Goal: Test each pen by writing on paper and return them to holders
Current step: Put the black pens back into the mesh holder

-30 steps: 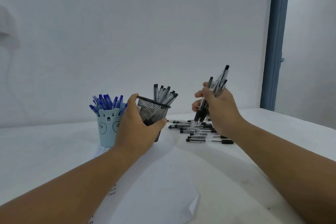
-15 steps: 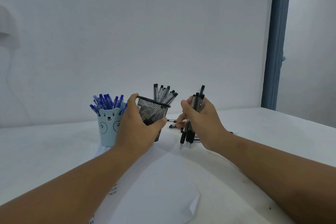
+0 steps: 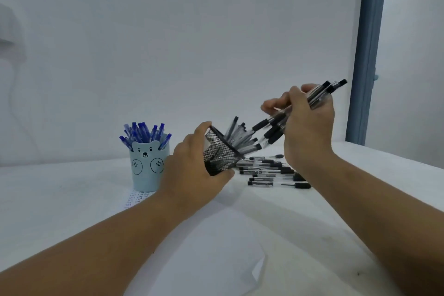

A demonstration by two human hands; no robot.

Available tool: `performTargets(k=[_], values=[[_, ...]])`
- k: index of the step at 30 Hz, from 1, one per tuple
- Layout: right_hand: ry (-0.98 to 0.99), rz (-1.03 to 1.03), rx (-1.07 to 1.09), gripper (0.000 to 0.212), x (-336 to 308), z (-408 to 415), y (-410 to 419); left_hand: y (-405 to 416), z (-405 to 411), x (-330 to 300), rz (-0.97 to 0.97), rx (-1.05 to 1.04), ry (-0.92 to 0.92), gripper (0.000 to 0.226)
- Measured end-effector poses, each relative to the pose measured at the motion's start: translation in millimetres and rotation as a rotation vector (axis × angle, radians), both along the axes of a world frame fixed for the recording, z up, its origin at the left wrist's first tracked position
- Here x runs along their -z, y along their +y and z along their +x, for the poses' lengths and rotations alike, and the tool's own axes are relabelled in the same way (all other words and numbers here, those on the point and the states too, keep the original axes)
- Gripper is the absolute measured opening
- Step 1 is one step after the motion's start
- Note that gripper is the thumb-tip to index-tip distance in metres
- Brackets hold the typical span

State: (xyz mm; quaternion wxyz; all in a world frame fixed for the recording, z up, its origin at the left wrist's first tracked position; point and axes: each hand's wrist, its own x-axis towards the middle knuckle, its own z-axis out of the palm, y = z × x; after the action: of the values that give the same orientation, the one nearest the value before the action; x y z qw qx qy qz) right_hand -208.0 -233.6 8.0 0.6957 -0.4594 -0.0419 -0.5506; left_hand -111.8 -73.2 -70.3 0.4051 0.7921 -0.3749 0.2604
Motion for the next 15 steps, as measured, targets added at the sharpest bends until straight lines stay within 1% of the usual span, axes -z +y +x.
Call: performTargets(k=[2,4,7,11,13,15], values=[[-0.04,0.043,-0.049,0.013,-1.6,-1.0,2.9,-3.1,-8.1,-1.1,0.054,0.002,-0.068,0.096],[0.003,0.033,-0.067,0.011,1.9,0.5,8.5,-7.3,-13.8,-0.4,0.094,0.013,-0.124,0.097],[0.16,-0.101,-0.002,0.011,10.5,3.2,14.1,-13.7,-17.5,2.3,0.15,0.022,-0.18,0.097],[0.37,-0.309,0.198,0.014,18.6,11.9,7.9,-15.4,-18.8,3.5,0.14,0.029,-0.153,0.097],[0.487,-0.347,0.267,0.019,19.7,14.6,1.5,-13.7,-18.6,3.2,0.118,0.02,-0.121,0.096],[0.585,-0.349,0.266,0.024,21.0,16.3,-4.3,-12.1,-17.7,3.2,0.092,0.013,-0.085,0.095]])
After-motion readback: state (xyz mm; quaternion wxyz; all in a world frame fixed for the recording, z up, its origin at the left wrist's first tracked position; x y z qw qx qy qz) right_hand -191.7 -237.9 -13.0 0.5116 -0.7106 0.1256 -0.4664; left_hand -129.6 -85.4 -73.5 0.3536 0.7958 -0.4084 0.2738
